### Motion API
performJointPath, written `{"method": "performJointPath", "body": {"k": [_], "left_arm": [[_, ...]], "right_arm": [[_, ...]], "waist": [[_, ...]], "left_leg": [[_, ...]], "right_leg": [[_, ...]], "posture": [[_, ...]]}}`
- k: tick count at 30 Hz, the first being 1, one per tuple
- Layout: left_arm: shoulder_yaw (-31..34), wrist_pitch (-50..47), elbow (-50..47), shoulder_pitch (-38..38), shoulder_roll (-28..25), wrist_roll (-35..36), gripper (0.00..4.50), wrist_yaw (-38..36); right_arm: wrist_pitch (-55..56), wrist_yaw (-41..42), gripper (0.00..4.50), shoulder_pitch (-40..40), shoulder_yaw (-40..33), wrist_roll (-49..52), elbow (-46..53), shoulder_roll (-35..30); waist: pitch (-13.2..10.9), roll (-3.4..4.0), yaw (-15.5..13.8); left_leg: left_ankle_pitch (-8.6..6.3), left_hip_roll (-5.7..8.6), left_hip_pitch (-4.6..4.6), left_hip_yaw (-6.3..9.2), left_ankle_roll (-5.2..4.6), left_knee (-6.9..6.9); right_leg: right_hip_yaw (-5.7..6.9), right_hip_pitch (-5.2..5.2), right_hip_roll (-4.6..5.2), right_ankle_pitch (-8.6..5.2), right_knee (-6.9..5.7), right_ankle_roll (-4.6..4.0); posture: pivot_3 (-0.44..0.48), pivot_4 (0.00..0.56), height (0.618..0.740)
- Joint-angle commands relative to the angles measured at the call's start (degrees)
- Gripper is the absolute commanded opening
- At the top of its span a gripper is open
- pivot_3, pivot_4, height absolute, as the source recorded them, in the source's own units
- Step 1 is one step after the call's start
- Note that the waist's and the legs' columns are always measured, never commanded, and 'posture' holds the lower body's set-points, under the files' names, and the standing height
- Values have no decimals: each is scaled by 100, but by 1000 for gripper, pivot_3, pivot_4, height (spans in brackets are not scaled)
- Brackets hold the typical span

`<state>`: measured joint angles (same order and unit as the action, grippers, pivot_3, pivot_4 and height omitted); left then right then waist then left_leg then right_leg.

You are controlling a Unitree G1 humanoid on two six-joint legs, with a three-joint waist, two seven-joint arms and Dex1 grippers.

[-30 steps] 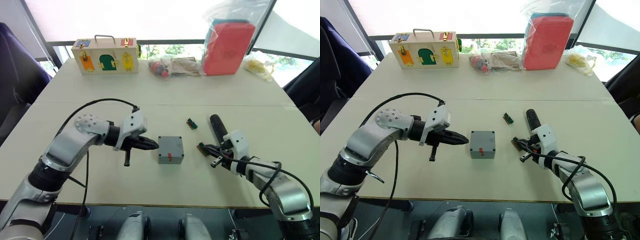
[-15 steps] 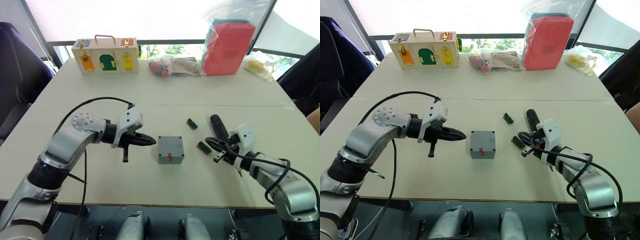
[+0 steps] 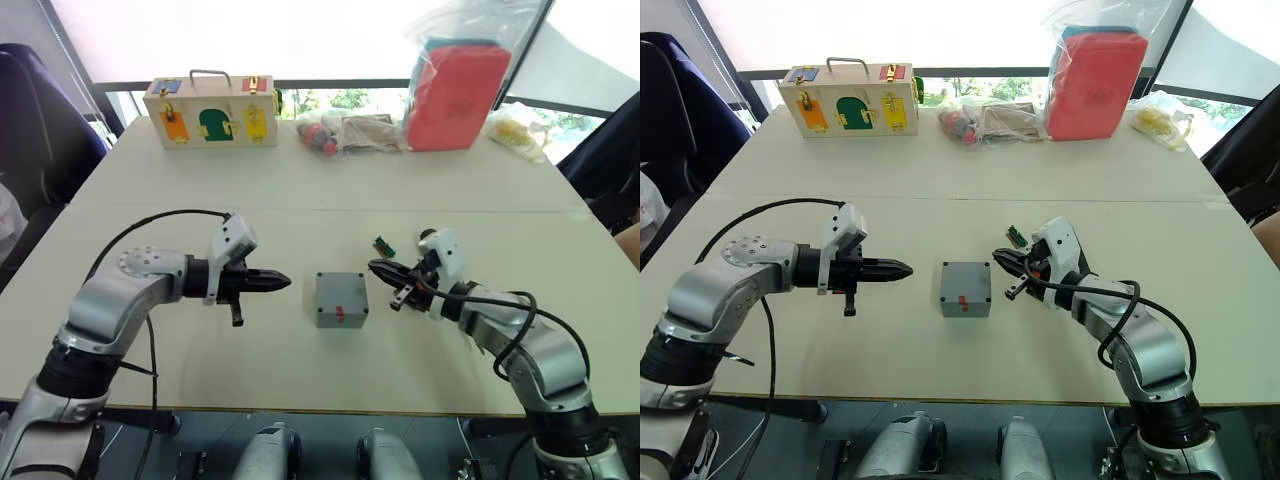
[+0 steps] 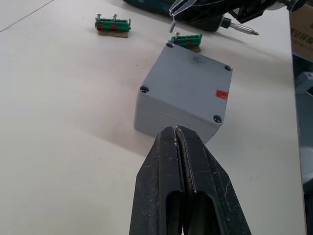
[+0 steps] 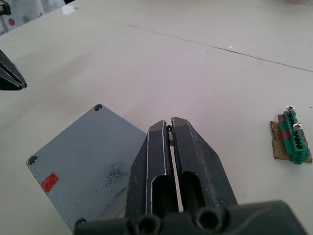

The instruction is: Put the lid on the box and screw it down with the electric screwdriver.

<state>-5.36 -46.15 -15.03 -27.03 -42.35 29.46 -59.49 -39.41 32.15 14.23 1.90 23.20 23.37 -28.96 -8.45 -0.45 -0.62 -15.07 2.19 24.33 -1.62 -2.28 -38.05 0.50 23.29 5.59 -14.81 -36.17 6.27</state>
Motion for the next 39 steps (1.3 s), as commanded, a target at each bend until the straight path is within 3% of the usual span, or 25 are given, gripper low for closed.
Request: {"method": "performJointPath", "body": {"k": [1,39], "left_arm": [[152,-18,-246,67,5,98,0,140],[-27,263,-149,233,66,-105,0,247]], "right_arm": [[173,85,37,189,50,-35,-13,36],[89,176,37,104,214,-17,68,106]], "waist": [[0,0,3],[-1,1,8]], "left_leg": [[0,-1,0,0,1,0],[-1,-3,0,1,6,8]], "right_leg": [[0,2,2,0,-1,0],[-1,9,24,-4,1,-11]], "posture": [[0,150,740],[0,150,740]]}}
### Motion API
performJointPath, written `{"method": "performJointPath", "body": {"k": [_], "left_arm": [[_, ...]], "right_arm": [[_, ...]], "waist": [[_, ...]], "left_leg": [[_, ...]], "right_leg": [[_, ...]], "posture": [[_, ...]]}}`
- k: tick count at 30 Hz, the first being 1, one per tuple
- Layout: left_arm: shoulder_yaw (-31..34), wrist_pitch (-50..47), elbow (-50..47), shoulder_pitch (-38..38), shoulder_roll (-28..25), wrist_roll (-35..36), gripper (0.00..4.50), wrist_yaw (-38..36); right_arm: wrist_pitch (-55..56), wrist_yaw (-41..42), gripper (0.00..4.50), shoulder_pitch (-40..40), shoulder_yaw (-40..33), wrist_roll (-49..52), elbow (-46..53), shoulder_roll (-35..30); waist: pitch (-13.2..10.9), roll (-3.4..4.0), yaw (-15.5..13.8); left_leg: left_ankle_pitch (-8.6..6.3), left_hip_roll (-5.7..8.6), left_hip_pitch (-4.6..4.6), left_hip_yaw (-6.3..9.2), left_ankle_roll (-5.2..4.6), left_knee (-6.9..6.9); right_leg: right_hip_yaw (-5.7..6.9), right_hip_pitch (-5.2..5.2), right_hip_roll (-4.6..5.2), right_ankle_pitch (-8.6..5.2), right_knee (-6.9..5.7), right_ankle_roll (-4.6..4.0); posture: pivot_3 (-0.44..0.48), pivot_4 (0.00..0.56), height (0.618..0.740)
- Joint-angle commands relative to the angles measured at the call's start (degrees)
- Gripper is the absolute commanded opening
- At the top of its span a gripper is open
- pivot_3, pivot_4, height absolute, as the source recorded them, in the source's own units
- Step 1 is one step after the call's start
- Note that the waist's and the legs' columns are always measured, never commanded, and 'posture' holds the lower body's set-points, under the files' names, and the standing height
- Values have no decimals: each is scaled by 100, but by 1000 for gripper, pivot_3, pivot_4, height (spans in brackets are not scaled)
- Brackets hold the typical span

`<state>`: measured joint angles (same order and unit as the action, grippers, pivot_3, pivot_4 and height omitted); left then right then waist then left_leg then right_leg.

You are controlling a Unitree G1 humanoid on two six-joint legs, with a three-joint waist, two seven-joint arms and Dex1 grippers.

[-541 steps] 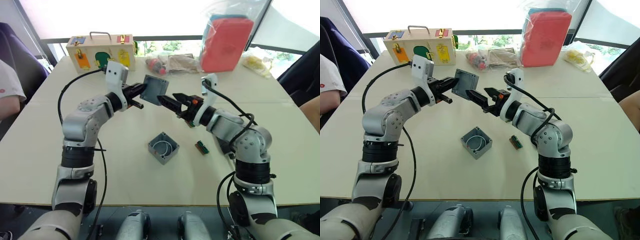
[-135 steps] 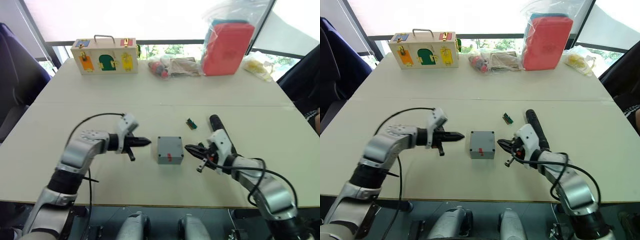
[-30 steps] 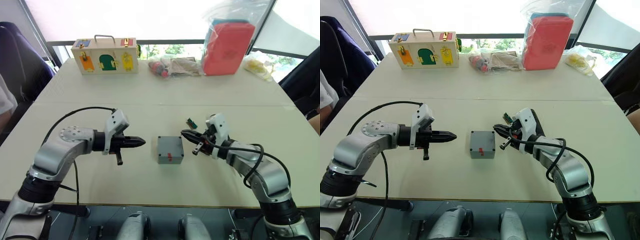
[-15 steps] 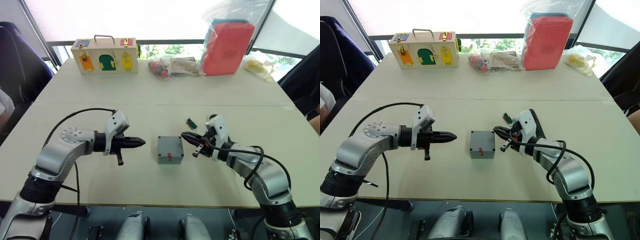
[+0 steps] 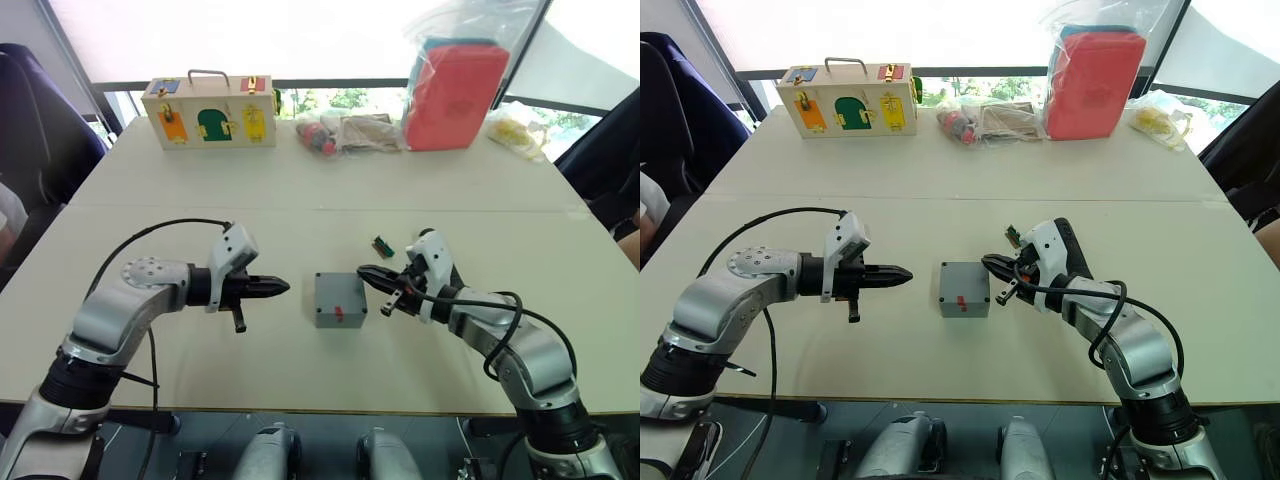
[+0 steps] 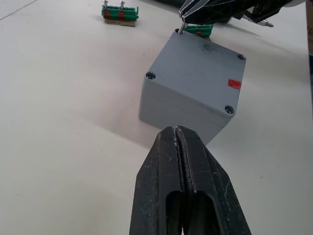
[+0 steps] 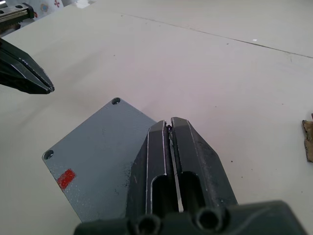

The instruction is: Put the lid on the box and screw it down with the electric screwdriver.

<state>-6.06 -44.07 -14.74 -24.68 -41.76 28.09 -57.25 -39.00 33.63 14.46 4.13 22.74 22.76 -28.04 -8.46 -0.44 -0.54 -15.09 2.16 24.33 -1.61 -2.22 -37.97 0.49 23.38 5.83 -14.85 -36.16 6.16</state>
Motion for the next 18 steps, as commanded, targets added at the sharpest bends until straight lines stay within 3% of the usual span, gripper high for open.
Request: {"method": "performJointPath", "body": {"k": [1,11,15,18], "left_arm": [[43,41,-200,-10,12,41,0,33],[56,-4,-235,-35,35,63,0,88],[60,31,-151,-105,53,66,0,61],[105,41,-97,-184,115,125,0,38]], "right_arm": [[41,8,37,94,14,-20,93,-2],[5,15,37,145,59,-118,-2,-2],[-48,42,1090,171,-19,-55,62,-31],[-102,52,2308,195,-143,-10,148,-98]], "waist": [[0,0,0],[0,0,-1],[0,0,-1],[0,0,-9]], "left_leg": [[0,0,0,0,0,0],[0,0,1,0,0,2],[0,0,1,0,0,2],[0,0,1,0,0,2]], "right_leg": [[0,0,0,0,0,0],[0,1,2,-3,1,-5],[0,1,2,-3,1,-6],[0,1,3,-3,1,-6]], "posture": [[0,150,740],[0,150,740],[0,150,740],[0,150,740]]}}
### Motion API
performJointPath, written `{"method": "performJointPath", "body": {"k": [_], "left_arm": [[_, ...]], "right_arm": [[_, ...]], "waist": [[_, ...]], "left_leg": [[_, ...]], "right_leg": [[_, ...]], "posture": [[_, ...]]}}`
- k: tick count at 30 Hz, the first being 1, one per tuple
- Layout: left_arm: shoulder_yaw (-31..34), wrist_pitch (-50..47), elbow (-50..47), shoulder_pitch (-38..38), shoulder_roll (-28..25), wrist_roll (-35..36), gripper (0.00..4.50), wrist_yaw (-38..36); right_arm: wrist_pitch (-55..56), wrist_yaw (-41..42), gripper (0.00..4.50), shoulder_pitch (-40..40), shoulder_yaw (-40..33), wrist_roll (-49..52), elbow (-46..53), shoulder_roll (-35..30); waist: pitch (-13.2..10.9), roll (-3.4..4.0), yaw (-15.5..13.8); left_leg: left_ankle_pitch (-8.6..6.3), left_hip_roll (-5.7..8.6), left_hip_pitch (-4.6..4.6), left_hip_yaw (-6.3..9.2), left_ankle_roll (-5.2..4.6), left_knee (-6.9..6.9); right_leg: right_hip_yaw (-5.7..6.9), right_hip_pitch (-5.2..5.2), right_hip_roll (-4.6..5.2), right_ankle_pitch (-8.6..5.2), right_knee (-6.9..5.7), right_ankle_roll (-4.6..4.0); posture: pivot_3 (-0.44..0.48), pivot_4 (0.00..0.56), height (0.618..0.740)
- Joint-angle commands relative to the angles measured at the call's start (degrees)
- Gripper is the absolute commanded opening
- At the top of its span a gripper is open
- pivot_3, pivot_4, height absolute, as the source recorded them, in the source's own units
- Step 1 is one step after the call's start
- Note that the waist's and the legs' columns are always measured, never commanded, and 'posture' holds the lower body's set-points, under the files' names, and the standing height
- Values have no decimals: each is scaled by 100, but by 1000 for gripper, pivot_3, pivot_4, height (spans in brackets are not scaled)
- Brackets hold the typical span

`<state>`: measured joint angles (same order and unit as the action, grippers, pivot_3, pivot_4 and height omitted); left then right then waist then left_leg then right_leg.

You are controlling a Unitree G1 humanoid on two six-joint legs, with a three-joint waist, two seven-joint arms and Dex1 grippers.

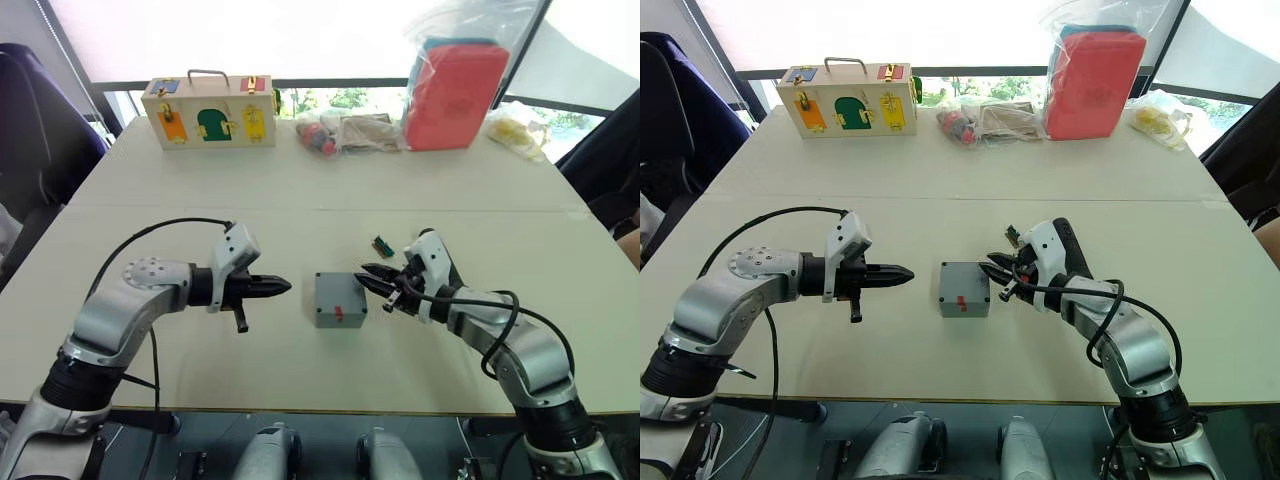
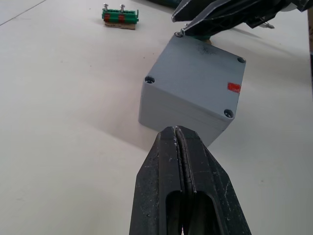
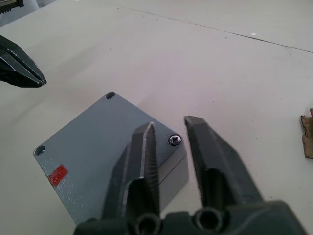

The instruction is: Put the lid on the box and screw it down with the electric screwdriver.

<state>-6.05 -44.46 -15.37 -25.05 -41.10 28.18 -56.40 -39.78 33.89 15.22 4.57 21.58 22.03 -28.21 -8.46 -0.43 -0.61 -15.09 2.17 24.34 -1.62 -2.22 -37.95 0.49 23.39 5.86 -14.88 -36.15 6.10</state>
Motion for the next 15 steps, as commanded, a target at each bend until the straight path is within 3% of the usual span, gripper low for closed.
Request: {"method": "performJointPath", "body": {"k": [1,5,9,10,15], "left_arm": [[120,75,-19,-178,75,137,0,-53],[195,11,-35,-403,240,304,0,-57],[111,-61,-259,-668,190,476,0,-251],[70,-48,-297,-725,163,498,0,-322],[-238,212,-384,-961,53,362,0,-709]], "right_arm": [[-54,32,2859,129,-226,128,248,-102],[-581,-16,4120,339,-817,558,441,-282],[-1886,-38,4120,765,-1574,1070,307,-1012],[-2191,-5,4319,884,-1642,1088,181,-1303],[-3761,434,4319,1692,-1301,1244,-802,-2715]], "waist": [[0,0,-3],[-1,1,-6],[-2,2,-7],[-3,4,-9],[-9,14,7]], "left_leg": [[0,0,0,0,0,0],[0,1,2,0,0,0],[0,1,5,0,0,0],[-1,1,4,0,-1,0],[-1,3,7,-2,-3,5]], "right_leg": [[0,0,1,0,1,0],[0,1,2,0,1,0],[0,3,3,1,2,1],[0,2,4,1,3,1],[1,4,10,-3,11,-9]], "posture": [[0,150,740],[0,150,740],[0,150,740],[0,150,740],[0,150,740]]}}
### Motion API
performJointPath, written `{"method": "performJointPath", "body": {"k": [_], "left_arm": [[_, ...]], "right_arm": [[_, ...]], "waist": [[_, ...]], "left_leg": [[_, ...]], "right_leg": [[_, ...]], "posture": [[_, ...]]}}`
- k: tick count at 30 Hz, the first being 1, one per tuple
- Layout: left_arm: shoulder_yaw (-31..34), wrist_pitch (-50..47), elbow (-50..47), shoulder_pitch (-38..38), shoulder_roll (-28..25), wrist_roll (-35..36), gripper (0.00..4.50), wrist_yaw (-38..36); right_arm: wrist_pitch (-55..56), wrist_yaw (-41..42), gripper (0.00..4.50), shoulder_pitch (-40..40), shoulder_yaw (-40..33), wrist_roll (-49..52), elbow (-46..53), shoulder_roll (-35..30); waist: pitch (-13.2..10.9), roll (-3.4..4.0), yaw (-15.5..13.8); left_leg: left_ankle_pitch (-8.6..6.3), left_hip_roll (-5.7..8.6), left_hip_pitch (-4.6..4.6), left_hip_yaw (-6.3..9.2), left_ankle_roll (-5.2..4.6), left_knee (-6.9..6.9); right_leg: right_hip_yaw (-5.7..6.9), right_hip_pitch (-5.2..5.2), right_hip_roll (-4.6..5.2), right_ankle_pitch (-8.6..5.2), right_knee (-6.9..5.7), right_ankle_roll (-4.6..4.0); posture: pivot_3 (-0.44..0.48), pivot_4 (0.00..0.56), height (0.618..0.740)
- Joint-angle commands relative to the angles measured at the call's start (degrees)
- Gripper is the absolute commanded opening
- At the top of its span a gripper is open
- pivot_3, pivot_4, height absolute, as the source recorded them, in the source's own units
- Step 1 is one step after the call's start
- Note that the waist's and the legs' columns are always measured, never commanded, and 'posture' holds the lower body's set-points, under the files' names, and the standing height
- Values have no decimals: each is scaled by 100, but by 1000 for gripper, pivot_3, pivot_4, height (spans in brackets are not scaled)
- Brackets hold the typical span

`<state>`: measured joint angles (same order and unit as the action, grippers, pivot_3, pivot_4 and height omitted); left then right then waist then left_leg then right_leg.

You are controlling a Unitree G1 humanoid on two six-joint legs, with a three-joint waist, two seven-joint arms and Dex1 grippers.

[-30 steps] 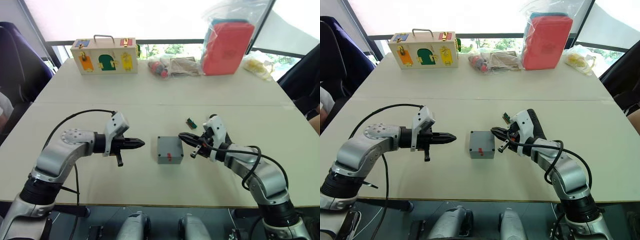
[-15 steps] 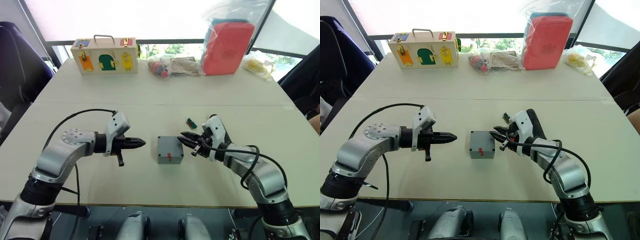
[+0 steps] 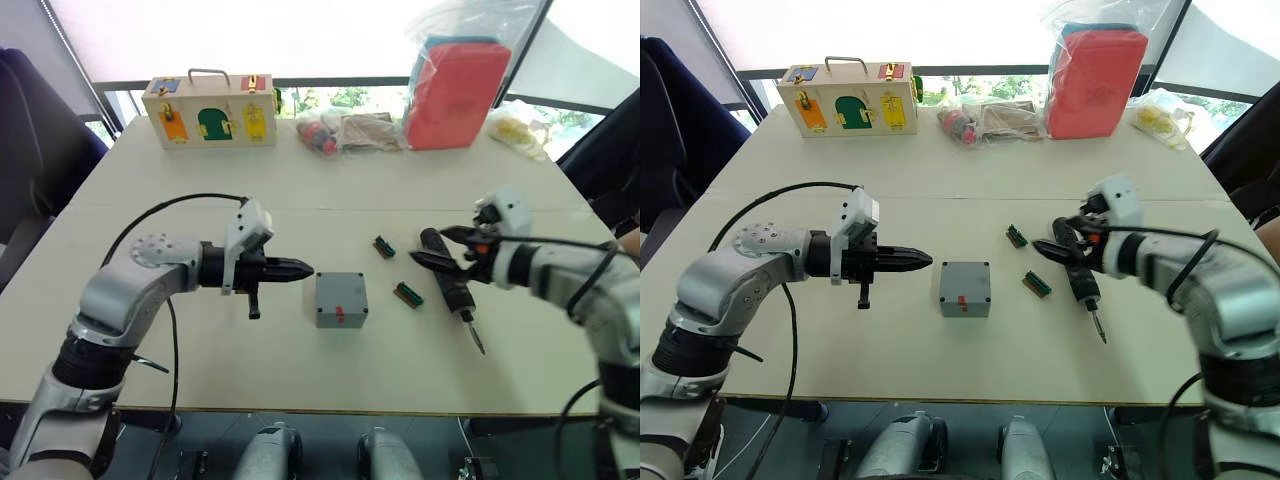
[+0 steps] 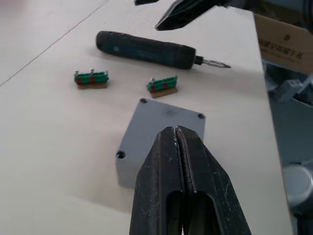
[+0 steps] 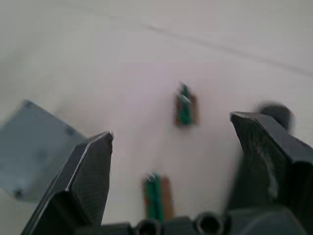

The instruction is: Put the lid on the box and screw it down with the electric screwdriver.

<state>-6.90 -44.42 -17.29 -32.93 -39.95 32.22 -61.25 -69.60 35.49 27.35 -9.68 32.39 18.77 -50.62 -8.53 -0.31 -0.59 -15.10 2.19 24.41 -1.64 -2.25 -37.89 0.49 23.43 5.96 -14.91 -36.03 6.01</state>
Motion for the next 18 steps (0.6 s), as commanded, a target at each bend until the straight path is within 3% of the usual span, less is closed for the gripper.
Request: {"method": "performJointPath", "body": {"k": [1,4,9,18], "left_arm": [[-202,253,-198,-201,-68,-72,0,-259],[-320,401,-251,-207,-45,-177,0,-276],[-375,483,-386,-45,41,-239,0,-128],[-288,224,-925,219,71,-99,0,242]], "right_arm": [[-962,335,4319,641,226,180,-677,-594],[-1569,537,4319,1335,1219,-19,-1375,-1014],[-1931,1102,4319,2260,2079,98,-2162,-990],[-1344,1762,4319,2689,3258,-438,-3254,-973]], "waist": [[-1,1,10],[-4,7,90],[-14,19,156],[-18,20,118]], "left_leg": [[0,0,0,0,0,0],[0,-1,0,-3,-1,4],[-1,0,5,-5,-2,14],[-1,7,8,-6,-3,9]], "right_leg": [[0,0,0,-1,1,-1],[-3,3,1,-1,3,-2],[-4,7,2,0,14,0],[-3,6,9,1,13,1]], "posture": [[0,150,740],[0,150,740],[0,150,740],[0,150,740]]}}
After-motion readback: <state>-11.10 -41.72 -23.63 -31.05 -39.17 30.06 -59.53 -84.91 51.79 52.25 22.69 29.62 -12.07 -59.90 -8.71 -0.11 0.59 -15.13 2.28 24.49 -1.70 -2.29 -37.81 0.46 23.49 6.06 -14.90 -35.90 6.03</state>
